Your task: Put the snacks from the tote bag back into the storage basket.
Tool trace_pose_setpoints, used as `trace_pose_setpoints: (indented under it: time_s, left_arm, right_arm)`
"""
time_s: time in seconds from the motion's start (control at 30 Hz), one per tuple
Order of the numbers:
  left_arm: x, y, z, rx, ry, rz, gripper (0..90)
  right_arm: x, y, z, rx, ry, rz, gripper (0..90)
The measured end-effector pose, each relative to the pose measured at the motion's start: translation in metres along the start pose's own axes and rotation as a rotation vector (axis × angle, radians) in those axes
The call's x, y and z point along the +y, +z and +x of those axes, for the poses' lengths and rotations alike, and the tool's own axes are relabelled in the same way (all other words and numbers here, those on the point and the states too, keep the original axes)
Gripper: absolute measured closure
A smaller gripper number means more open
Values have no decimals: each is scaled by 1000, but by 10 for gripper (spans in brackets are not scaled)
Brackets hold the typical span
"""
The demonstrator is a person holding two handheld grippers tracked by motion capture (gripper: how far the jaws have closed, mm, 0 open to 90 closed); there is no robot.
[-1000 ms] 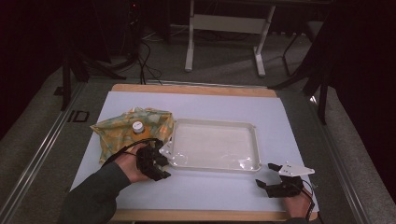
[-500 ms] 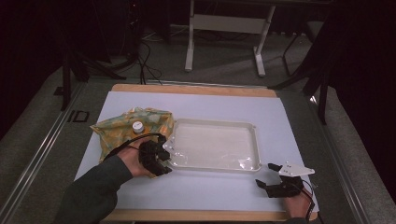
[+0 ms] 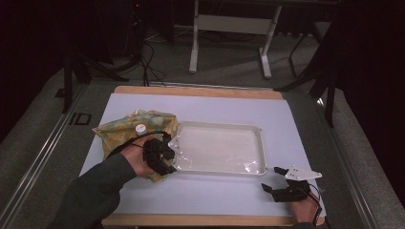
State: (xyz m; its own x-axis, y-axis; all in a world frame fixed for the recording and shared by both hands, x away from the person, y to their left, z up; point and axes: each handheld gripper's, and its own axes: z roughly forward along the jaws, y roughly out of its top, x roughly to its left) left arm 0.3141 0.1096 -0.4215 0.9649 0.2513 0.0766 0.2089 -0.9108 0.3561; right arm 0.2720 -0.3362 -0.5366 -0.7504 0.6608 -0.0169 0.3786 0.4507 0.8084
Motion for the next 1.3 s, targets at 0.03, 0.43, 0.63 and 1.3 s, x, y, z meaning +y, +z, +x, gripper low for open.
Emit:
trace_pose_setpoints:
  time_s: [0.03,0.43,0.63,1.3]
  left_arm:
    - [0,-1,0,5,1,5,528]
    - [4,-6,11,2,-5,23,522]
    - [8,-9,16,-1,-8,44,522]
    - [17,-12,27,-11,-4,117,522]
  right_arm:
    - [0,0,0,0,0,0,148]
    - [0,0,0,0,-4,-3,148]
    - [0,0,0,0,-4,-3,148]
    - [0,0,0,3,-4,-3,149]
